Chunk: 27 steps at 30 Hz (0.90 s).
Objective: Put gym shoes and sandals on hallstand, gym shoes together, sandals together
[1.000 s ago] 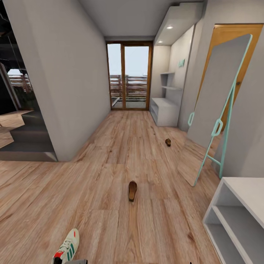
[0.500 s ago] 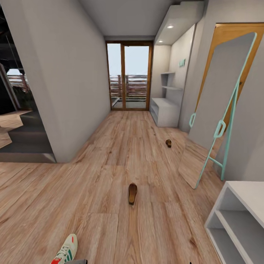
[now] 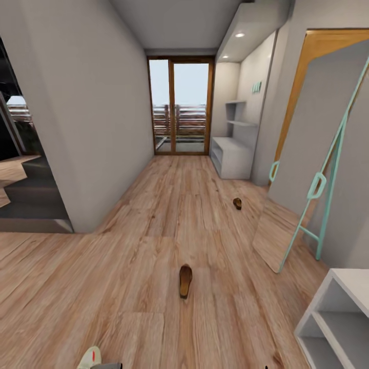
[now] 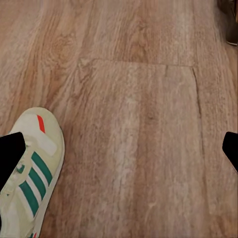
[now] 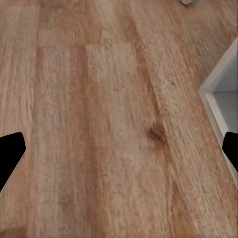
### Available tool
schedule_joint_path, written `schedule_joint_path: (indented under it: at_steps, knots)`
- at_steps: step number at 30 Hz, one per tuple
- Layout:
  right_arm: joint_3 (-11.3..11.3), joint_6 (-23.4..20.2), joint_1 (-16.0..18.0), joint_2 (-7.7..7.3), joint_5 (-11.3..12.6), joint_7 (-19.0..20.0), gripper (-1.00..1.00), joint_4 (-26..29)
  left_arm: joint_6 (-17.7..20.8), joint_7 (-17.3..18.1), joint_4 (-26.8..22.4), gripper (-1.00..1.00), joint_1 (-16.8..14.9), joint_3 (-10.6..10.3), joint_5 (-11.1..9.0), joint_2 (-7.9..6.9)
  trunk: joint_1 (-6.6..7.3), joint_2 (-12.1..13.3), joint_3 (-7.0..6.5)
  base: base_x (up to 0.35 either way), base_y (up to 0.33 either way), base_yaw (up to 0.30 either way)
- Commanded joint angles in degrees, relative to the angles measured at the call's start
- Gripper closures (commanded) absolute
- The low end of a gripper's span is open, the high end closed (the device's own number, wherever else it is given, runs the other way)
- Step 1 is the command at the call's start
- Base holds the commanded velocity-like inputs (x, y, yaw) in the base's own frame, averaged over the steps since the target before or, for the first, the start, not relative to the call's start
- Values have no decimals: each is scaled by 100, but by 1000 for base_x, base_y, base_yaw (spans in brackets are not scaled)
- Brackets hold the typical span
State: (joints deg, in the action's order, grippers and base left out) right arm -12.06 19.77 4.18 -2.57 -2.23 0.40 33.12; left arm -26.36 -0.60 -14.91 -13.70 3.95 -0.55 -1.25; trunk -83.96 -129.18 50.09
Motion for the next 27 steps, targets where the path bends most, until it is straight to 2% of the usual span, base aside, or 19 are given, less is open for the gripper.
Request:
schedule_joint_path:
  at_steps: [1,7,17,27]
  knots:
    - [-15,18,4,2,-24,2,-100,-3,-18,-2,5,-100,-3,9,-5,1,-2,-2,5,326,0,0]
    - [-15,18,4,2,-24,1,-100,-6,-18,-2,6,-100,-4,9,-5,2,-2,-2,5,330,0,-57]
    - [-15,18,4,2,-24,3,-100,-8,-18,-2,6,-100,-3,9,-2,0,-2,-2,5,332,0,-187]
    - [-15,18,4,2,-24,-3,-100,-7,-18,-2,-1,-100,-3,9,-5,-4,-2,-2,5,310,0,-37]
